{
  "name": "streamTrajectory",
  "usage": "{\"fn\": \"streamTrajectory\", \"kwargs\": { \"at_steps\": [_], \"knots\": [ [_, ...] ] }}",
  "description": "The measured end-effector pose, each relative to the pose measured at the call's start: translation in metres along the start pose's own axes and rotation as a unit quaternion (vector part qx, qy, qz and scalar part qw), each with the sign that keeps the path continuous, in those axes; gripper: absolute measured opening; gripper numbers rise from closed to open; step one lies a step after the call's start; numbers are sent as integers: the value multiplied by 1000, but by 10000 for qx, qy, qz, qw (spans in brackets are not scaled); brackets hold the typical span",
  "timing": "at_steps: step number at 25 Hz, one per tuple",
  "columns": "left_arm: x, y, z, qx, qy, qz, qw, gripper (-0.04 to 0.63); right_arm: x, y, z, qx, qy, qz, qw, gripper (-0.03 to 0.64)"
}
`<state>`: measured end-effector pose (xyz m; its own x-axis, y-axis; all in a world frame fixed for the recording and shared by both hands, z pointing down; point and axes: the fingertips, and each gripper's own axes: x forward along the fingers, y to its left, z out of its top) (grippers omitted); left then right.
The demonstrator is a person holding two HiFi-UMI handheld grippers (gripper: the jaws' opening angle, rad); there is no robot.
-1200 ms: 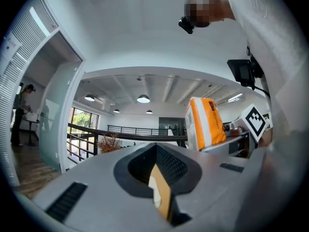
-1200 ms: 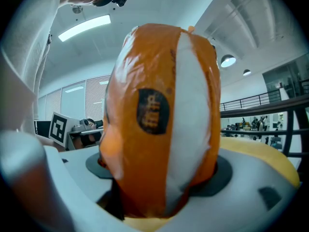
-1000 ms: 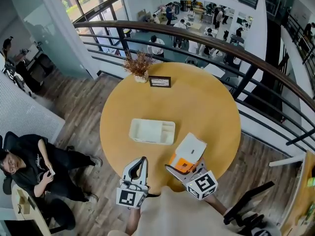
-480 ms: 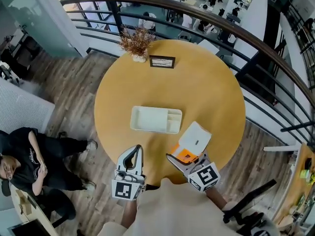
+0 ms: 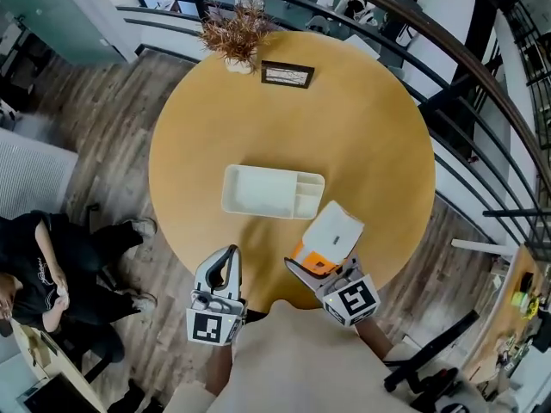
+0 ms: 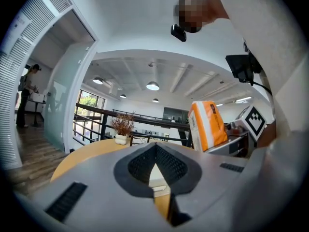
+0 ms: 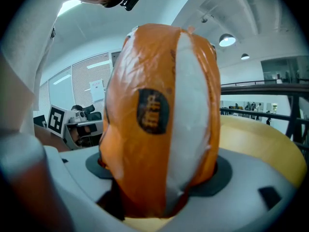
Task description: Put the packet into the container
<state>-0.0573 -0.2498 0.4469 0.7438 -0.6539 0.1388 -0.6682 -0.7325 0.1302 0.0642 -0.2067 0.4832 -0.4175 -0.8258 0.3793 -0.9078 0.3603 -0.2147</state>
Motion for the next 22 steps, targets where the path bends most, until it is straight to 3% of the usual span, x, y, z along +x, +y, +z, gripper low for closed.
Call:
{"fn": "streamTrajectory", "kwargs": {
  "at_steps": [2, 4, 8, 10, 15, 19, 22],
  "knots": [
    [1, -1, -3, -141, 86, 41, 9999, 5, 4, -5, 0, -251, 77, 9, 9997, 416],
    [2, 0, -4, -198, 120, 77, 9997, 5, 12, -11, 2, -858, 200, 44, 9961, 416],
    [0, 6, -4, -265, 88, 204, 9994, 5, 29, -22, 1, -1804, 646, -24, 9815, 416],
    [-4, 11, -6, -120, 61, 232, 9996, 5, 39, -22, 1, -2259, 715, -48, 9715, 416],
    [-9, 11, -11, -43, 39, 269, 9996, 5, 57, -22, -1, -3625, 952, -55, 9271, 416],
    [-10, 14, -10, -325, 106, 376, 9987, 5, 68, -20, 0, -4289, 1030, -104, 8974, 416],
    [-13, 15, -9, -101, 43, 341, 9994, 5, 70, -17, -1, -4816, 1061, -66, 8699, 416]
  ]
}}
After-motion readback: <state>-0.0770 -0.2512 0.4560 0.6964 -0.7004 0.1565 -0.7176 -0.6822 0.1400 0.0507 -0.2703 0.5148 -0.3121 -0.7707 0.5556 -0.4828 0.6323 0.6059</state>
